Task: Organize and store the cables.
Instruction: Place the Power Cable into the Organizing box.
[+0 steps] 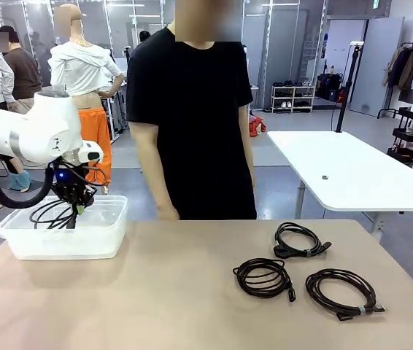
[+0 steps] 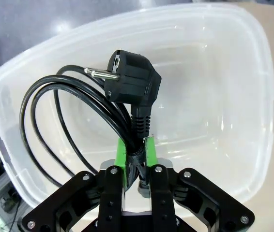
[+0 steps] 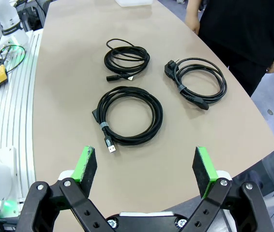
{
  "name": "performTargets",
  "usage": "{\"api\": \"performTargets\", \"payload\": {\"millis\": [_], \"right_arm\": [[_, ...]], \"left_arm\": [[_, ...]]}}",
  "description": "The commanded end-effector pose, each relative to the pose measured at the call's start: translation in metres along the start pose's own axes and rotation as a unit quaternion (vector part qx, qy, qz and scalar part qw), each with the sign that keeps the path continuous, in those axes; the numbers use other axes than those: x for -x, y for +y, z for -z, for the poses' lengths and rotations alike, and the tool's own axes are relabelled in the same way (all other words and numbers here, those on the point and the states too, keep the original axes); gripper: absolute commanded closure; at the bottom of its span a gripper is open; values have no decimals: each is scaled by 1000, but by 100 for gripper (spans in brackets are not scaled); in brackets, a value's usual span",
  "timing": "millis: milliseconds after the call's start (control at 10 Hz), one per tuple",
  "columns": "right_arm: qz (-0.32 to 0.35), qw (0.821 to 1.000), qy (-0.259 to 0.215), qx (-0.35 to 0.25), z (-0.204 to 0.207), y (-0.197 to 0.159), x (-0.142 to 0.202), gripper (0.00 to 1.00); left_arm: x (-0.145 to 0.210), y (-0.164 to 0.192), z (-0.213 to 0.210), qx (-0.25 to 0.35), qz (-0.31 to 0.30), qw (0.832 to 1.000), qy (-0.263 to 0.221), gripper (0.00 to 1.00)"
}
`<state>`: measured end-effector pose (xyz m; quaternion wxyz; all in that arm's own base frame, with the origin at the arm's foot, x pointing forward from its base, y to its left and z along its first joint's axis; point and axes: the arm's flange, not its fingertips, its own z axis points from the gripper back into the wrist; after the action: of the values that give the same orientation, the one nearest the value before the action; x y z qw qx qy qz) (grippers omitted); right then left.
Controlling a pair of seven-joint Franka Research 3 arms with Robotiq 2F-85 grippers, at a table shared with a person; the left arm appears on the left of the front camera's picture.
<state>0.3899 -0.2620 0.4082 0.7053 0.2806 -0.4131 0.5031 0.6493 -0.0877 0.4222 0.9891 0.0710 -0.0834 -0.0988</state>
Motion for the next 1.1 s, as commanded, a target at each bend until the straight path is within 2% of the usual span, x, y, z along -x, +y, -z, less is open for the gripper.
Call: {"api": "performTargets", "payload": {"millis": [0,400,700,800,900,1000], "right_arm": [[-3,1000,4,-4,-1,4,-1,0],[-3,1000,4,-4,-1,4,-1,0],[-3,1000,4,-4,-1,4,-1,0],[-3,1000,4,-4,-1,4,-1,0],[-3,1000,4,-4,-1,4,-1,0],[-3,1000,4,-4,-1,4,-1,0]], "left_arm": [[-11,0,-9,-18,-19,999,19,55],[-6,-2,-13,-7,-34,999,14,3],[7,1,-18,1,-54,999,5,0],[16,3,-17,3,-45,999,-5,10],[-5,-1,-15,-3,-36,999,6,10],[-5,-1,-15,-3,-36,999,6,10]]}}
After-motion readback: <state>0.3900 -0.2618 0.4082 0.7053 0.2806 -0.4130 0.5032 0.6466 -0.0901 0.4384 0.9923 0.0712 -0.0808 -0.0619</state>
